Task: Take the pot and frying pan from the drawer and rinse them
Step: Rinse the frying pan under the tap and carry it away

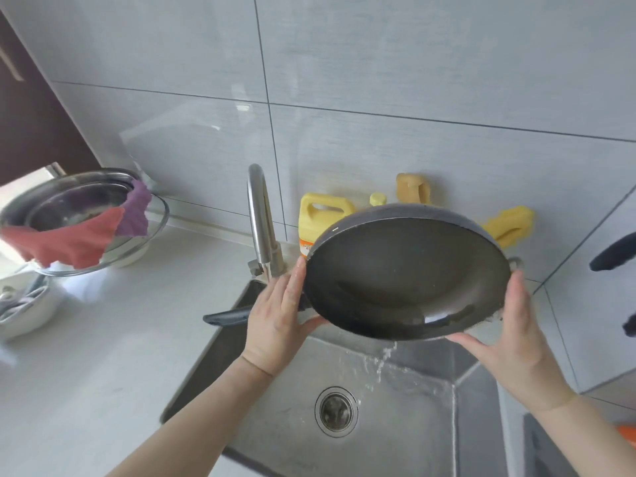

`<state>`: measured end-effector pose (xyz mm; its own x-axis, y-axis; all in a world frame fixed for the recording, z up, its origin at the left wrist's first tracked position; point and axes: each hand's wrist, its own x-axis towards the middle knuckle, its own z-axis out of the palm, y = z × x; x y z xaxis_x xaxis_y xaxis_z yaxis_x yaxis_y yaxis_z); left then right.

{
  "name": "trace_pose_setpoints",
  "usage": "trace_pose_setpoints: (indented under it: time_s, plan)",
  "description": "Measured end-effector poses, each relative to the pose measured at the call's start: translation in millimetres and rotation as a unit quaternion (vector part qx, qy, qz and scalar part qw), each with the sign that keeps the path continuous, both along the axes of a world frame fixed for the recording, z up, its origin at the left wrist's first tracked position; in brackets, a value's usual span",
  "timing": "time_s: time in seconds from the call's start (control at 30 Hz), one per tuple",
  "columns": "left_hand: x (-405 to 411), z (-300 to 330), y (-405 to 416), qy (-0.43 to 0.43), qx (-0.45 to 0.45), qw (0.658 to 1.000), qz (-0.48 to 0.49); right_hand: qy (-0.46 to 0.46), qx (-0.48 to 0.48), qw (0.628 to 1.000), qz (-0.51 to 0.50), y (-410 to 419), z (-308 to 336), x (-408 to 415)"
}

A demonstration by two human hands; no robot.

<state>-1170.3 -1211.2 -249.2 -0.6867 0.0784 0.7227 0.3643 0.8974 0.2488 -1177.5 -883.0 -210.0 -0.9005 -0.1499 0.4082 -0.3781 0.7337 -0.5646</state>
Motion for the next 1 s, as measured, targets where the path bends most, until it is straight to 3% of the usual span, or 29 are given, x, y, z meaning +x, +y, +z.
trace_pose_setpoints:
  time_s: [0.03,0.1,0.27,0.43,0.6,0.63,0.8,0.93,1.0]
  plan:
    - [3.7,-6.2,-2.1,-0.07,0.015,0.997,-0.001,-0.003,0.038,0.999,0.002,-0.4,-8.0,-2.8]
    - [11.1,-17.5,-7.3,-0.213,0.052,0.976,-0.012,-0.117,0.049,0.991,0.037,-2.4,-20.7,-2.9]
    - [21.2,-26.6,-30.1,-0.475,0.129,0.868,-0.059,-0.306,0.048,0.945,0.103,-19.4,-49.2,-3.0]
    - [29.0,-16.4,-79.7,-0.627,0.131,0.764,-0.08,-0.398,0.022,0.9,0.173,-56.0,-63.1,-9.3]
    - [33.4,23.8,-124.9,-0.72,0.124,0.67,-0.134,-0.494,0.02,0.848,0.192,-100.0,-66.8,-5.1]
    - [32.3,32.8,-131.5,-0.731,0.098,0.663,-0.126,-0.506,0.015,0.84,0.196,-109.0,-68.2,-1.3]
    - [27.9,61.0,-154.4,-0.725,0.008,0.689,0.002,-0.491,-0.097,0.84,0.211,-142.4,-100.1,23.8]
    - [34.0,67.7,-152.4,-0.606,-0.097,0.789,0.04,-0.461,-0.173,0.853,0.174,-158.3,-117.1,37.8]
    - [37.0,55.2,-150.7,-0.534,-0.112,0.836,0.057,-0.402,-0.167,0.887,0.152,-159.6,-110.6,35.1]
